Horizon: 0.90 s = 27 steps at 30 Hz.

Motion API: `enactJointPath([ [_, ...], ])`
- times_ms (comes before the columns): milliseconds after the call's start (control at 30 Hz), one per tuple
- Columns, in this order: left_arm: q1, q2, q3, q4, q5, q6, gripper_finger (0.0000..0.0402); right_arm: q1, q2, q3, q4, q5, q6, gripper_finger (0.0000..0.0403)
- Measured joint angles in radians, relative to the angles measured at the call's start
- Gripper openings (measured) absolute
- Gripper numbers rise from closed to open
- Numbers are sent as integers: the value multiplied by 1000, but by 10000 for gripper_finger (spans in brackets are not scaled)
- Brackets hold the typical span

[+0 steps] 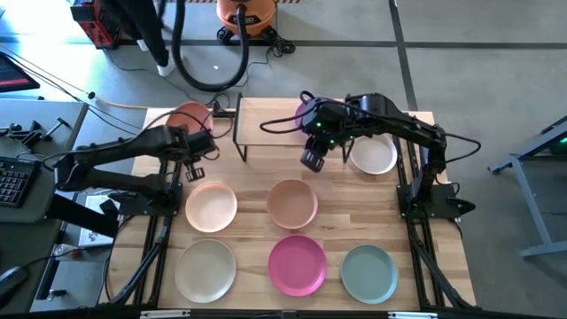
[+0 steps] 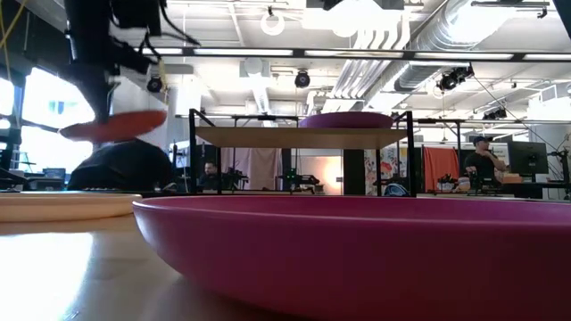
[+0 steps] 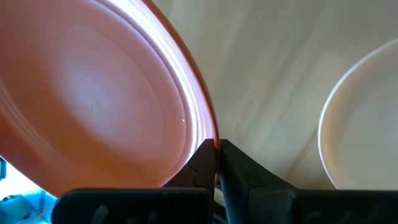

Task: Place and stack plates onto a shelf
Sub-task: Stack the orange plate on top of the violet plate

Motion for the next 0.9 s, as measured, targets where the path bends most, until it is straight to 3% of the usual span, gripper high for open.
enactJointPath([
  [467,-1,-26,243,-2,-35,236,0,-1,0,0,75,71,35,87],
  [567,-2,-15,291,-2,-35,306,0,-1,0,0,75,126,63,90],
  [767,-3,34,369,2,-38,454,0,-1,0,0,75,154,82,123],
  [900,-32,93,410,4,-72,557,0,-4,0,0,76,243,136,146],
])
